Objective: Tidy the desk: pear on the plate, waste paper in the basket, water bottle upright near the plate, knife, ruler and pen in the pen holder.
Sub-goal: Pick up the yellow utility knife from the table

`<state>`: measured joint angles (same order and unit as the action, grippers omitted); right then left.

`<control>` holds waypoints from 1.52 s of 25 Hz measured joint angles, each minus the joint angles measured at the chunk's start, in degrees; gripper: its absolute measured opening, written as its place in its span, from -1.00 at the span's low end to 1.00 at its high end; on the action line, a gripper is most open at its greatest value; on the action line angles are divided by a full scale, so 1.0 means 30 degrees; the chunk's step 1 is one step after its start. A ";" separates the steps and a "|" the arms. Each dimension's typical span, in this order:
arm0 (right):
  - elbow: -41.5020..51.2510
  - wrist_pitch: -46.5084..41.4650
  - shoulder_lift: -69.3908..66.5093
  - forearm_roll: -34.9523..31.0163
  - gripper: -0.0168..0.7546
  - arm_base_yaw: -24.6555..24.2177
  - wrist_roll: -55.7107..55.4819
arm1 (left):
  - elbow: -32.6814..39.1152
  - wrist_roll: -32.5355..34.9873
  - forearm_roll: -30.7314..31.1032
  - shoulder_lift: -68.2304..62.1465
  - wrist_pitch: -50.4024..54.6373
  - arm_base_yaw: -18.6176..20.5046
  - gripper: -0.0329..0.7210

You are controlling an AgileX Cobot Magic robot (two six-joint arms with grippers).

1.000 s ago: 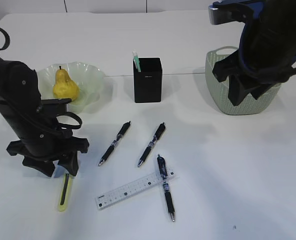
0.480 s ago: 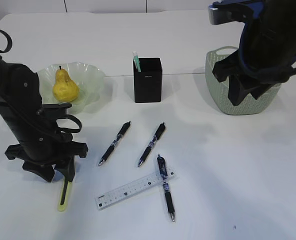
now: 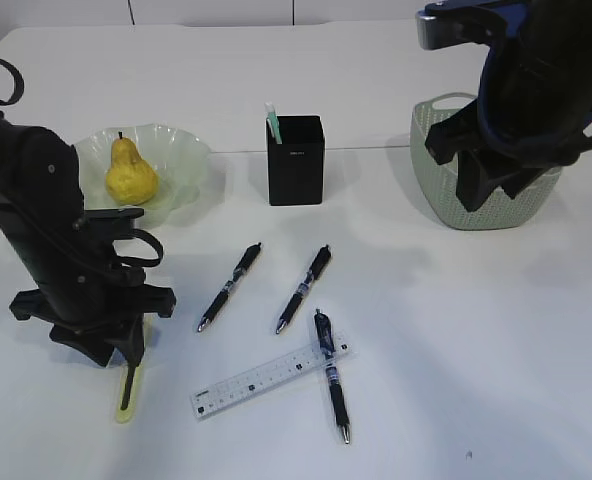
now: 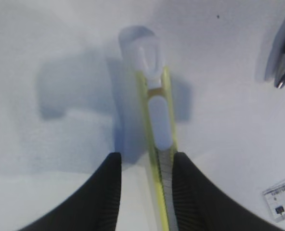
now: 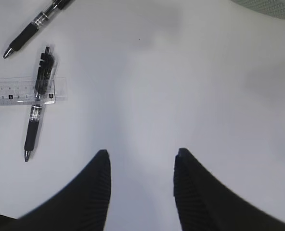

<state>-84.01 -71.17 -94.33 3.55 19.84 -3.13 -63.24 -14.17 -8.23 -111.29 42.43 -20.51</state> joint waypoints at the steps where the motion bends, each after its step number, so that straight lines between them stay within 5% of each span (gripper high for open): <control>1: 0.0000 0.0000 0.0000 0.0000 -0.04 0.0000 0.0000 | 0.0000 0.0031 -0.0130 0.0000 0.0000 0.0000 -0.27; 23: 0.0000 0.0033 0.0000 0.0000 -0.04 0.0000 0.0060 | -0.0121 0.0290 -0.0964 -0.0520 0.0035 0.0000 -0.24; 38: 0.0000 0.0033 0.0000 0.0000 -0.04 0.0000 0.0260 | -0.0463 0.1598 -0.0254 -0.0974 0.0160 0.0000 -0.66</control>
<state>-84.01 -71.07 -94.33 3.55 19.84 -2.35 -64.63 -9.38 -8.99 -114.21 42.91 -20.51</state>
